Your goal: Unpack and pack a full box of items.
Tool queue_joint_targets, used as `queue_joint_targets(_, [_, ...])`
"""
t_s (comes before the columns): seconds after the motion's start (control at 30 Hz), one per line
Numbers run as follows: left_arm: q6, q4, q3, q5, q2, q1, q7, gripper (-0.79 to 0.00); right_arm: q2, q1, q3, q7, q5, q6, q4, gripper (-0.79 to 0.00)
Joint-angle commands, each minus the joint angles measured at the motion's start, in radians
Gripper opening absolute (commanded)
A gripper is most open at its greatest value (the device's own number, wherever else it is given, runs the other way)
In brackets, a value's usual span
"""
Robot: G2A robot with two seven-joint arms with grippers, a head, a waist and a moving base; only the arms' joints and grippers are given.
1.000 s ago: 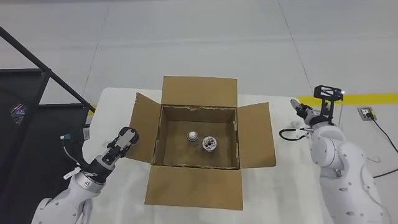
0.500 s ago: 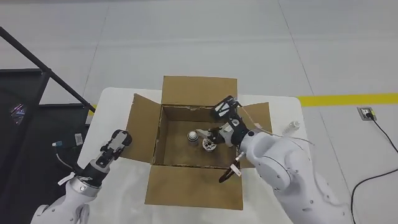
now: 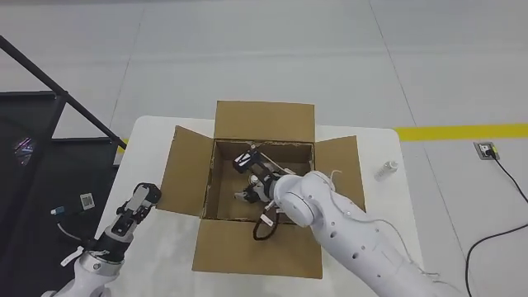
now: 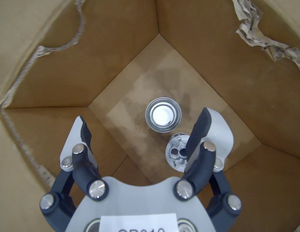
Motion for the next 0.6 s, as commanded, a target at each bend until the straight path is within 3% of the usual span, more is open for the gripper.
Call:
queue_joint_targets(0.0, [0.0, 0.0, 0.0, 0.0, 0.0, 0.0, 0.0, 0.0, -0.013, 0.015, -0.019, -0.01, -0.009, 0.019, 0.043, 0.0])
queue_joint_targets(0.03, [0.0, 0.0, 0.0, 0.0, 0.0, 0.0, 0.0, 0.0, -0.021, 0.022, -0.023, -0.012, 0.008, 0.015, 0.063, 0.0])
queue_joint_targets(0.07, [0.0, 0.0, 0.0, 0.0, 0.0, 0.0, 0.0, 0.0, -0.027, 0.032, -0.028, -0.014, 0.008, 0.015, 0.085, -0.065])
queue_joint_targets(0.13, [0.0, 0.0, 0.0, 0.0, 0.0, 0.0, 0.0, 0.0, -0.039, 0.046, -0.04, -0.019, -0.001, 0.027, 0.12, -0.363])
queue_joint_targets(0.2, [0.0, 0.0, 0.0, 0.0, 0.0, 0.0, 0.0, 0.0, -0.051, 0.058, -0.049, -0.017, -0.002, 0.034, 0.152, -0.542])
queue_joint_targets(0.37, [0.0, 0.0, 0.0, 0.0, 0.0, 0.0, 0.0, 0.0, -0.068, 0.072, -0.052, -0.016, 0.003, 0.031, 0.188, -0.785])
queue_joint_targets(0.57, [0.0, 0.0, 0.0, 0.0, 0.0, 0.0, 0.0, 0.0, -0.07, 0.072, -0.028, 0.005, -0.016, 0.035, 0.156, -0.785])
